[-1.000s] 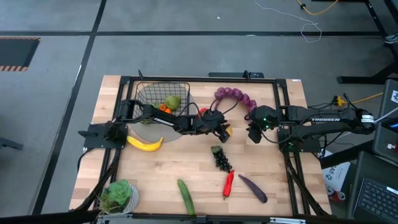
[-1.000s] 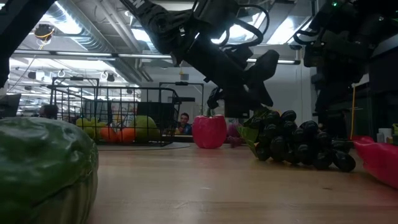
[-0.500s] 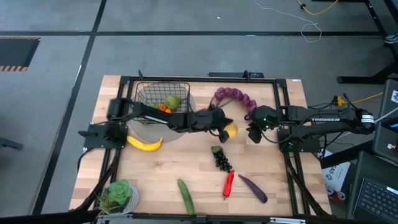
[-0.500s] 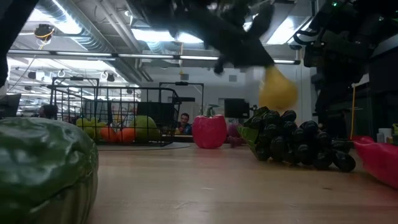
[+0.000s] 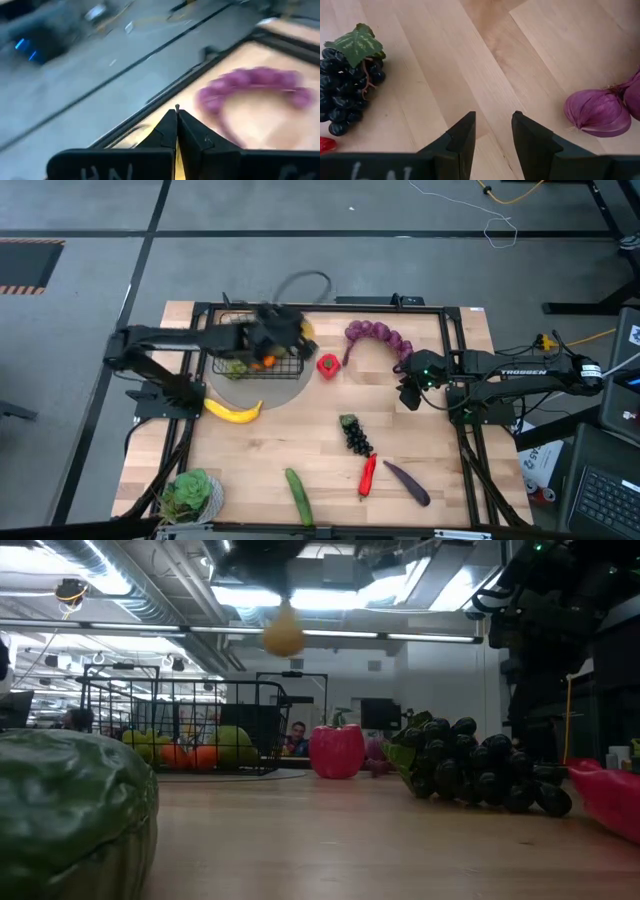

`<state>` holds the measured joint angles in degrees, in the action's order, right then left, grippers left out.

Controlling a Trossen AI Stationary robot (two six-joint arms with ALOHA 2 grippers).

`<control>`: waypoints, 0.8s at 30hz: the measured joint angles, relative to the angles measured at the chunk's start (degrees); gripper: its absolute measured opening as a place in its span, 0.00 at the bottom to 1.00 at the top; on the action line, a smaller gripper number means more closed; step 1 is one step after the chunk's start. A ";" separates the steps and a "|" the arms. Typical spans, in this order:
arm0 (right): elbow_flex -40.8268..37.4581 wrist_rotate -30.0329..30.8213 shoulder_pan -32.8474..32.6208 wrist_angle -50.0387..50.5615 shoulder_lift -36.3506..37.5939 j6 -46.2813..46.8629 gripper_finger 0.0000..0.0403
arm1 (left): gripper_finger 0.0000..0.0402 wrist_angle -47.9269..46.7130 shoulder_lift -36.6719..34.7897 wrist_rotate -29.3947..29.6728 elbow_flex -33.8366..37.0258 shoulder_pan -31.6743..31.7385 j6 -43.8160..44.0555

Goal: Build produce basket
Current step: Put the yellow pear into the wire basket, then put the bell pepper into the wire basket

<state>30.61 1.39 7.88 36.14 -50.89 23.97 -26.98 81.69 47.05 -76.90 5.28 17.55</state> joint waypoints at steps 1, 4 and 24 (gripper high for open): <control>0.00 0.00 0.00 0.01 0.00 -0.01 0.32 | 0.01 -3.18 -1.09 -0.03 -0.01 1.40 2.06; 0.00 0.00 0.02 -0.02 0.00 0.00 0.32 | 0.07 -14.07 -3.24 -2.73 -0.04 5.54 6.49; 0.00 0.04 0.02 -0.26 -0.02 1.25 0.32 | 0.47 -6.13 4.81 -22.86 -0.03 6.78 8.06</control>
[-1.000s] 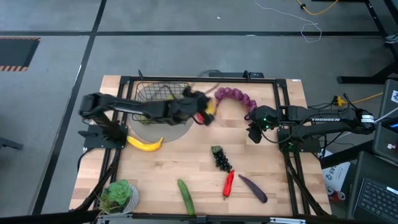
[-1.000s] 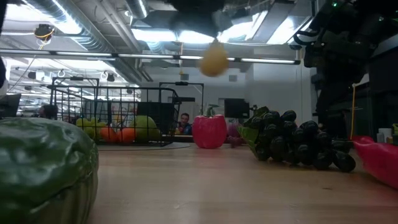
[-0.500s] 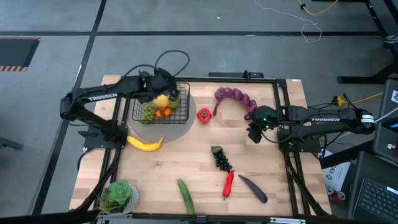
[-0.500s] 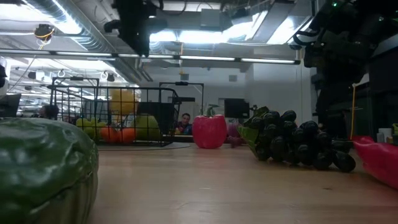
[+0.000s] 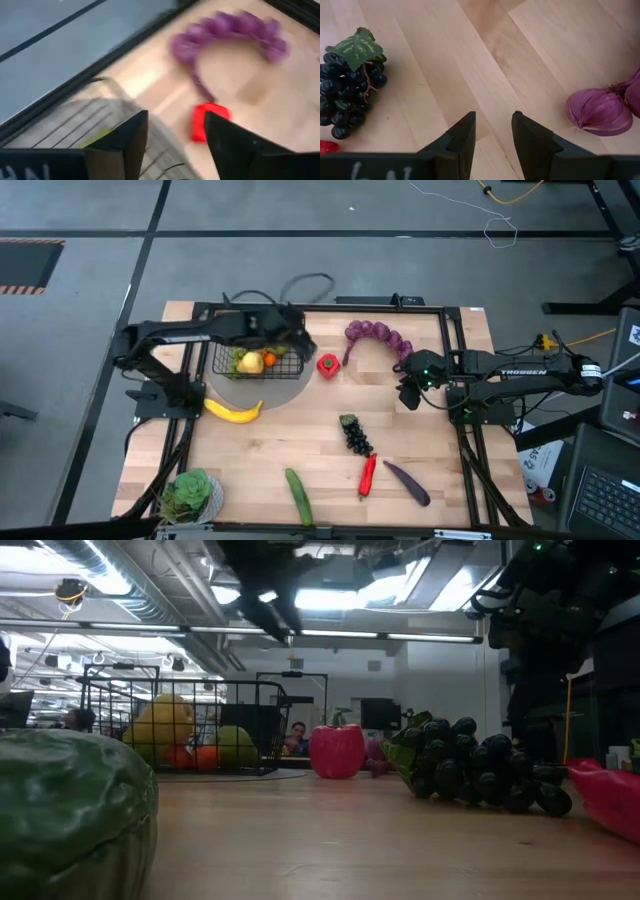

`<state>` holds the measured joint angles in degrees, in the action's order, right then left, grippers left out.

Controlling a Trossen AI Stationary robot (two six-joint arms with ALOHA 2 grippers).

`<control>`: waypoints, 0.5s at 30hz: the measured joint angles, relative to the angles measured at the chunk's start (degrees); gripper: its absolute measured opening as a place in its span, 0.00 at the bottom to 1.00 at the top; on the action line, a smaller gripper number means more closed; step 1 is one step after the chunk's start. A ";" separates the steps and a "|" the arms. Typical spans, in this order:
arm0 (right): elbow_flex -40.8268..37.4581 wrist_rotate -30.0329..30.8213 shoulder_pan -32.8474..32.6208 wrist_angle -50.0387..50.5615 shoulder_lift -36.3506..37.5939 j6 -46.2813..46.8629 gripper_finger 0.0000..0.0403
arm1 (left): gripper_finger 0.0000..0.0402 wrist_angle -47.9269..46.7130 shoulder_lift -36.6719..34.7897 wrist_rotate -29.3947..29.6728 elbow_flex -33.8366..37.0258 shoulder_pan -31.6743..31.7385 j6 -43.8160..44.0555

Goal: Build produce basket
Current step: Put the bell pepper into the wire basket

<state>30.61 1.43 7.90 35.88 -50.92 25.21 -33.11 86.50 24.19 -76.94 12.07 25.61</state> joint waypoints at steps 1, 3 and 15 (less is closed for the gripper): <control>0.00 0.00 0.00 -0.07 -0.01 -0.01 0.32 | 0.47 2.28 1.68 -1.10 0.01 -0.87 -2.86; 0.00 0.00 0.00 -0.07 -0.02 -0.02 0.32 | 0.46 7.03 5.41 -3.40 0.01 -2.60 -9.50; 0.00 -0.02 0.00 0.30 -0.02 0.06 0.32 | 0.46 18.14 18.38 -0.32 0.06 -5.45 -6.31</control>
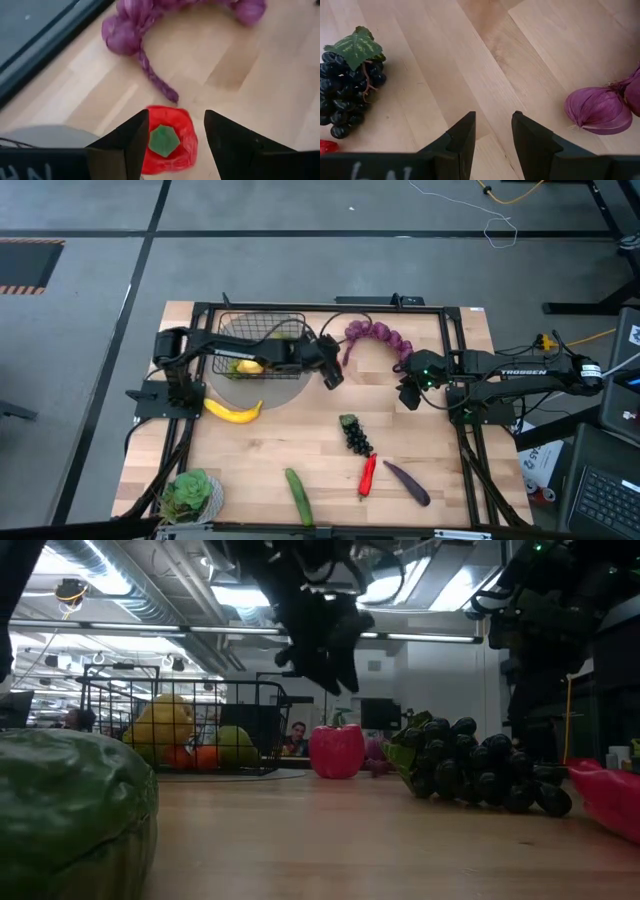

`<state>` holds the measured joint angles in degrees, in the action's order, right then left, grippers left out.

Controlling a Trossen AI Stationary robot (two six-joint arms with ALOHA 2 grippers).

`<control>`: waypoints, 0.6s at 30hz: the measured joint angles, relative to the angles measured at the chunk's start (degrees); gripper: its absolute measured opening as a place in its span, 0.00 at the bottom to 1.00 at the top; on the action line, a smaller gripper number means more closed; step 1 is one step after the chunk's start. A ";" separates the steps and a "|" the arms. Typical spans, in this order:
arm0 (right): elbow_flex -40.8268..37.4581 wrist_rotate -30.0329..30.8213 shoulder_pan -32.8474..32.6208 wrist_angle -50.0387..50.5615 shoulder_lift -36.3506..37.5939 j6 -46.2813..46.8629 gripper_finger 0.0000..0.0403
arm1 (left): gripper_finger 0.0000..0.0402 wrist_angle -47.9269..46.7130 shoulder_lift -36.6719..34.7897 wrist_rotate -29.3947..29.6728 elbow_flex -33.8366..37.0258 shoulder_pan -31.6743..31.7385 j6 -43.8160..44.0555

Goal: Build produce basket
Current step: Put the bell pepper into the wire basket

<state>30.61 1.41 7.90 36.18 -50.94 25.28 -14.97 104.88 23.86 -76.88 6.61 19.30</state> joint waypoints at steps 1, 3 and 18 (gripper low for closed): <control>0.00 0.02 0.00 0.06 -0.02 0.00 0.32 | 0.46 0.23 0.89 0.38 -0.02 0.00 1.09; 0.00 0.02 0.00 0.09 0.00 -0.02 0.32 | 0.46 -0.26 2.22 1.88 0.02 0.01 2.97; 0.00 0.02 0.00 0.17 -0.02 -0.11 0.32 | 0.46 -1.59 3.46 7.46 -0.07 -0.70 13.41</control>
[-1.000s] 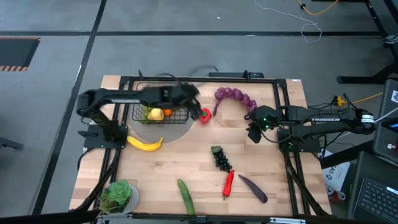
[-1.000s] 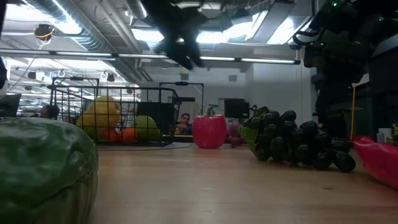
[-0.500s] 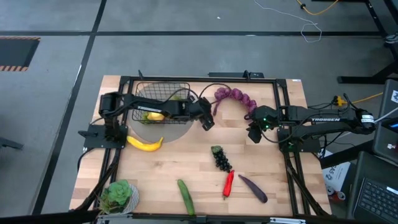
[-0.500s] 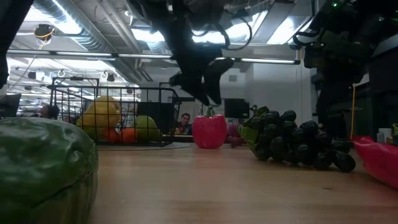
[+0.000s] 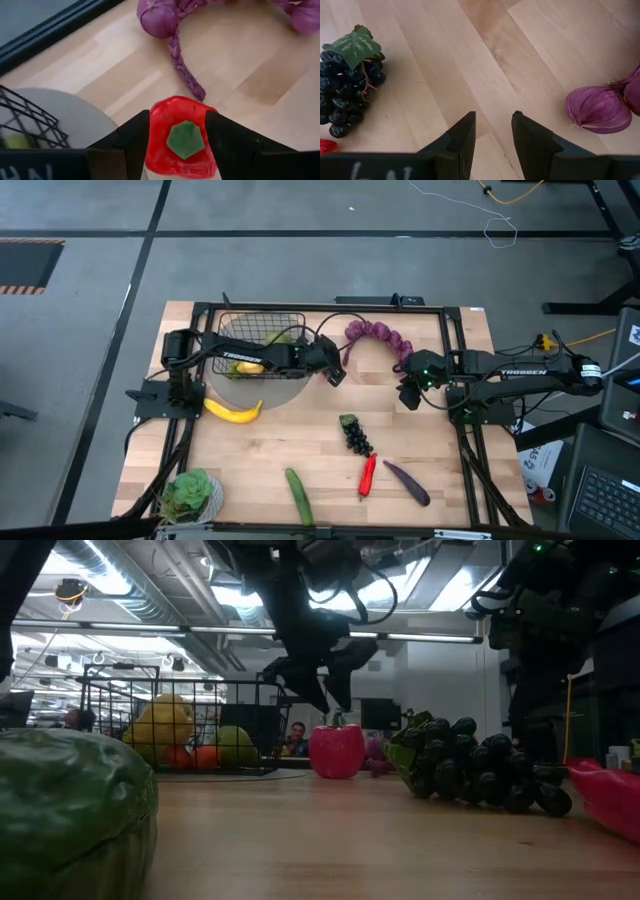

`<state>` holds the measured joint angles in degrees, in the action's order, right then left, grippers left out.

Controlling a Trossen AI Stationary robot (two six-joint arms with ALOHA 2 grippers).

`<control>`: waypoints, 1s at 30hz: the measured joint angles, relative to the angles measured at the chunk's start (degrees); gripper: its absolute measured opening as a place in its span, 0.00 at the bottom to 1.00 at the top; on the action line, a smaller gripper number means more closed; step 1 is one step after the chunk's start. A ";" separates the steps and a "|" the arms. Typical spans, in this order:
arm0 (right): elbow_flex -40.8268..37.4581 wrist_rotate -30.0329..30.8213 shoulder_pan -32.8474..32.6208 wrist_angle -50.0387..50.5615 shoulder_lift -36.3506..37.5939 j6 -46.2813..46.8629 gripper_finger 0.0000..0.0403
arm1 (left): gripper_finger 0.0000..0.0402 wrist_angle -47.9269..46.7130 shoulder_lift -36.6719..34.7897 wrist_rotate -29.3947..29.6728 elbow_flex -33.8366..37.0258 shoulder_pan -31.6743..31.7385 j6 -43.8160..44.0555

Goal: Build produce basket
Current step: Put the bell pepper into the wire basket

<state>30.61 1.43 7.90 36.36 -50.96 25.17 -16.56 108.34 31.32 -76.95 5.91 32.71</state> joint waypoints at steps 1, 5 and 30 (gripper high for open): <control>0.00 0.00 0.00 0.00 0.00 0.00 0.32 | 0.46 -0.29 0.25 0.29 0.00 0.00 0.26; 0.00 0.00 0.00 0.00 0.00 -0.10 0.32 | 0.46 -0.71 0.12 1.77 0.00 0.00 2.08; 0.00 0.02 -0.02 0.35 0.00 -0.13 0.32 | 0.40 1.40 3.05 -0.33 -0.09 -0.19 -4.89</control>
<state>30.61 1.45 7.88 36.71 -50.96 25.04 -15.16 111.39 30.99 -77.03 5.73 27.81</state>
